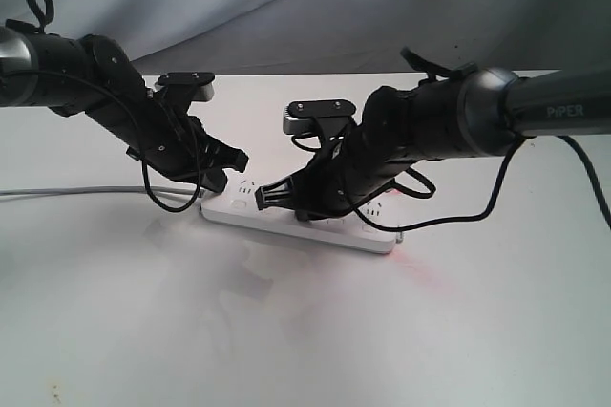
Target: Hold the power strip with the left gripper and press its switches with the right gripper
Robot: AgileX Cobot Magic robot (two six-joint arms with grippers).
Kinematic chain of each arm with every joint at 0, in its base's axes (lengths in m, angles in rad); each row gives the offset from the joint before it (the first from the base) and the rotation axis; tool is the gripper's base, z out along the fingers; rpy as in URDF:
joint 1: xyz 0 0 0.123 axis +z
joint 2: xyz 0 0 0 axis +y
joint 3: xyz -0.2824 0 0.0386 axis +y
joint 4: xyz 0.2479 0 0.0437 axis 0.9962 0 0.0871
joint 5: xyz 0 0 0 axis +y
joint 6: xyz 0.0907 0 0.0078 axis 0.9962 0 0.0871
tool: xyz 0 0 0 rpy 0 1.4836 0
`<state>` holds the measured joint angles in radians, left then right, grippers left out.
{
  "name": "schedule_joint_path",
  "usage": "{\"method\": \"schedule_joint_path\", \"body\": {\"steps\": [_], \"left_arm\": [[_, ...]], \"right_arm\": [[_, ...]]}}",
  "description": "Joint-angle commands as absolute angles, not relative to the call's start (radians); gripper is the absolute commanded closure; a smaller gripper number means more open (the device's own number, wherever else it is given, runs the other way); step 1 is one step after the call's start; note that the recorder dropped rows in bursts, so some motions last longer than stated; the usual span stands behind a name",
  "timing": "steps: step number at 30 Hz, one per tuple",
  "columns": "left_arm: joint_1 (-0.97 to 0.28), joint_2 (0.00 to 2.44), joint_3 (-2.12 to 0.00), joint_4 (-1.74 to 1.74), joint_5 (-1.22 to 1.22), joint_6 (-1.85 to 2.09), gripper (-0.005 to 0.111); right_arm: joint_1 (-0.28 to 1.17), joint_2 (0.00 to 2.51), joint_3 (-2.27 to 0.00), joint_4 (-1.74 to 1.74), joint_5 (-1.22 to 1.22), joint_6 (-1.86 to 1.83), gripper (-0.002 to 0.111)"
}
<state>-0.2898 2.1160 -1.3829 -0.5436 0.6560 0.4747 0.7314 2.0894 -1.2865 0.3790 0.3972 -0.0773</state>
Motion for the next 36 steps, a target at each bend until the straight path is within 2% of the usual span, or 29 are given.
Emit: {"method": "schedule_joint_path", "body": {"steps": [1, 10, 17, 23, 28, 31, 36], "left_arm": [[-0.289, 2.117, -1.388, -0.552, 0.659, 0.474, 0.107], [-0.289, 2.117, -1.388, -0.552, 0.659, 0.474, 0.107], [-0.289, 2.117, -1.388, -0.552, 0.661, 0.474, 0.107], [-0.289, 2.117, -1.388, -0.552, 0.661, 0.474, 0.107], [-0.289, 2.078, -1.382, -0.535, 0.678, 0.472, 0.107], [-0.289, 1.934, -1.296, -0.549, 0.564, 0.408, 0.107], [-0.289, 1.653, -1.006, -0.559, 0.37, 0.39, 0.107]], "right_arm": [[0.757, 2.157, -1.27, 0.308, 0.498, -0.02, 0.108], [0.752, 2.126, -1.27, 0.292, 0.498, -0.015, 0.108], [0.71, 1.916, -1.27, 0.287, 0.434, -0.014, 0.108], [0.695, 1.787, -1.262, 0.18, 0.517, 0.033, 0.108], [0.695, 1.711, -1.154, 0.062, 0.542, 0.143, 0.108], [0.695, 1.586, -1.052, -0.071, 0.542, 0.29, 0.108], [0.695, 1.313, -0.886, -0.129, 0.549, 0.425, 0.108]]}}
